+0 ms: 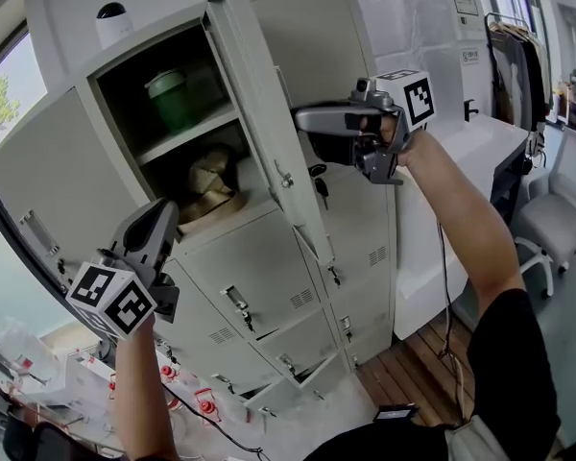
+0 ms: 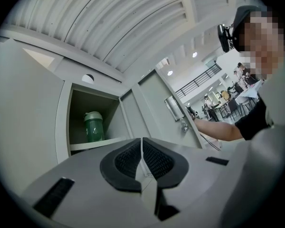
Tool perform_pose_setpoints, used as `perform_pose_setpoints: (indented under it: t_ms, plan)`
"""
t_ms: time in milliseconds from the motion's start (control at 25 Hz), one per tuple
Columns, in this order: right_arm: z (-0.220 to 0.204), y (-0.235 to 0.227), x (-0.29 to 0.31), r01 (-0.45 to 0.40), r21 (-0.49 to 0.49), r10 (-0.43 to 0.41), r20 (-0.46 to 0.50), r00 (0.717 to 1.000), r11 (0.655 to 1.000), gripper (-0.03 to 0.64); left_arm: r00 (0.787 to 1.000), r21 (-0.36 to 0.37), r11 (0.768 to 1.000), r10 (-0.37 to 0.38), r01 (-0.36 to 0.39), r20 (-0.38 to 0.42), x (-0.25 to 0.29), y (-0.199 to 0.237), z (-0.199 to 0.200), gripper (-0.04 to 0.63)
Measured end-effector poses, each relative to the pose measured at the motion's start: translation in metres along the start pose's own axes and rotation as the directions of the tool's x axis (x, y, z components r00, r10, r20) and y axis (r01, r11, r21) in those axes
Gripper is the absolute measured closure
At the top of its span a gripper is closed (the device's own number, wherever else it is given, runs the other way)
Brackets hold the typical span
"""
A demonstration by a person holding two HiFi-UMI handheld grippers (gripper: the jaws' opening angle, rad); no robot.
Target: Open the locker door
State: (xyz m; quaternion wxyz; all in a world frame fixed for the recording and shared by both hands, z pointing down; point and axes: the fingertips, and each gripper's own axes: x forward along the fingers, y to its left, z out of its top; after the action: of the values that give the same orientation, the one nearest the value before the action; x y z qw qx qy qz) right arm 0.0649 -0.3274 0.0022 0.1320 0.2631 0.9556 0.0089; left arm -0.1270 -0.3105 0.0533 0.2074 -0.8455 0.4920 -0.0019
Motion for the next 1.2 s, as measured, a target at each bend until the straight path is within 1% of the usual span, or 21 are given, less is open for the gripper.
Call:
perform_pose_setpoints:
  t_ms: [80,200,240,320,640,720,880,1000,1080,1200]
  plan:
    - [0.001,0.0,-0.005,-0.002,-0.004,0.002,0.0,1.0,1.0,0.574,1.0,0.003,1.0,-0.003,0.003,-0.002,0.0,0.0,-0.001,0.572]
    - [0.002,0.001,-0.013,0.002,-0.014,-0.002,0.0,1.0,1.0,0.581,1.0,-0.016,1.0,-0.009,0.009,0.01,-0.001,-0.003,0.0,0.572]
    - [0.003,0.001,-0.017,0.001,-0.018,-0.001,0.003,1.0,1.0,0.597,1.0,-0.022,1.0,-0.013,0.013,0.016,-0.001,-0.005,0.0,0.572]
    - [0.006,0.003,-0.026,0.001,-0.025,0.0,0.014,1.0,1.0,0.6,1.0,-0.024,1.0,-0.02,0.02,0.025,-0.001,-0.011,0.001,0.572]
    - [0.02,0.004,-0.058,0.093,-0.049,-0.089,0.07,0.994,0.994,0.6,0.998,-0.018,0.999,-0.049,0.05,0.036,0.002,-0.027,0.003,0.572]
    - [0.018,0.001,-0.063,0.144,-0.068,-0.14,0.06,0.988,0.987,0.6,0.998,-0.029,0.998,-0.056,0.058,0.039,0.003,-0.028,0.0,0.572]
    - [0.011,0.0,-0.067,0.248,-0.126,-0.247,0.03,0.969,0.96,0.6,0.997,-0.058,0.995,-0.074,0.076,0.039,0.006,-0.03,-0.01,0.572]
    - [0.006,0.005,-0.068,0.322,-0.178,-0.325,0.008,0.946,0.93,0.6,0.995,-0.076,0.993,-0.084,0.087,0.046,0.008,-0.031,-0.015,0.572]
    - [0.004,0.009,-0.069,0.376,-0.229,-0.389,-0.01,0.921,0.898,0.6,0.995,-0.085,0.992,-0.087,0.092,0.055,0.008,-0.032,-0.017,0.572]
    - [0.001,0.019,-0.066,0.454,-0.332,-0.49,-0.025,0.872,0.826,0.6,0.994,-0.089,0.991,-0.09,0.096,0.068,0.007,-0.032,-0.017,0.572]
